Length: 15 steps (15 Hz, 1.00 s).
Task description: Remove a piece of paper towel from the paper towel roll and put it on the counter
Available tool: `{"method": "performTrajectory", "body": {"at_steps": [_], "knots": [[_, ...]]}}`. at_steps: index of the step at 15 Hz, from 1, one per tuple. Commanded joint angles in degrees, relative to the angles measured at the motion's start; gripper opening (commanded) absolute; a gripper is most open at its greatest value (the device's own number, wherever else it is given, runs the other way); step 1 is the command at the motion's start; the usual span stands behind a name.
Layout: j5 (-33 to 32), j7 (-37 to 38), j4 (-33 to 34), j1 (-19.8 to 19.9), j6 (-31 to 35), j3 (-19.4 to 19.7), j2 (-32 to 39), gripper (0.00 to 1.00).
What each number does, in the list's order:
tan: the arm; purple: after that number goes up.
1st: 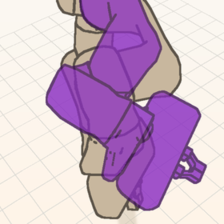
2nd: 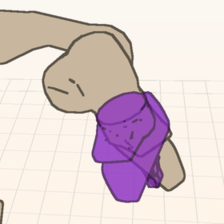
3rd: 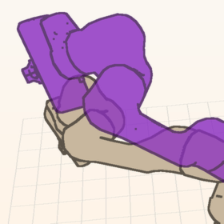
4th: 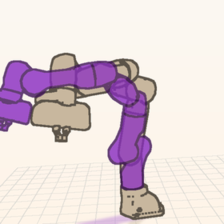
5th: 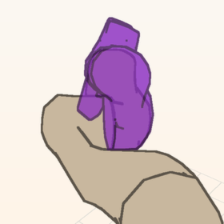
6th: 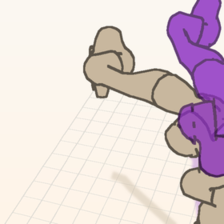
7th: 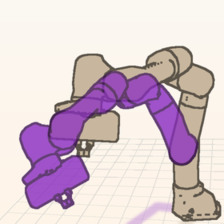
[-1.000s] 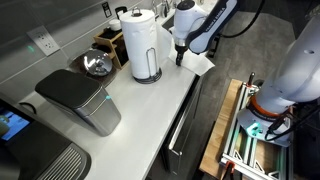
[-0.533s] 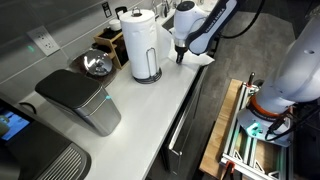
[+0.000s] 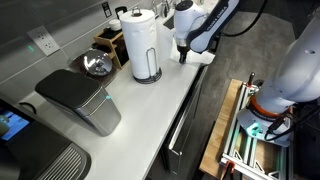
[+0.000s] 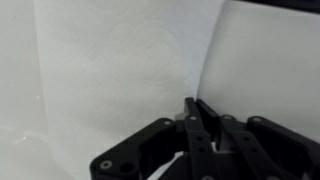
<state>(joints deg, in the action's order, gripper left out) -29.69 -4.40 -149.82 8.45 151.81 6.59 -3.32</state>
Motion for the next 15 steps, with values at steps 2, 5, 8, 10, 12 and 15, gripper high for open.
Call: {"method": "performTrajectory", "body": {"at_steps": [2,5,8,10,12,15], "knots": [[-4.84,1.26,-2.15,0.85,-11.33,-0.24,-6.46,0.05],[-5.95,1.68,-2.89,1.09,-17.33,-0.54,-9.37,0.05],[-6.75,1.81,-3.48,1.14,-21.57,-0.63,-11.40,0.05],[-6.95,1.31,-3.98,1.16,-24.32,-0.61,-12.63,0.05],[-7.06,1.53,-4.27,1.23,-26.98,-0.58,-13.91,0.05],[-7.14,1.97,-3.69,0.70,-26.80,-0.92,-15.86,0.05]]}}
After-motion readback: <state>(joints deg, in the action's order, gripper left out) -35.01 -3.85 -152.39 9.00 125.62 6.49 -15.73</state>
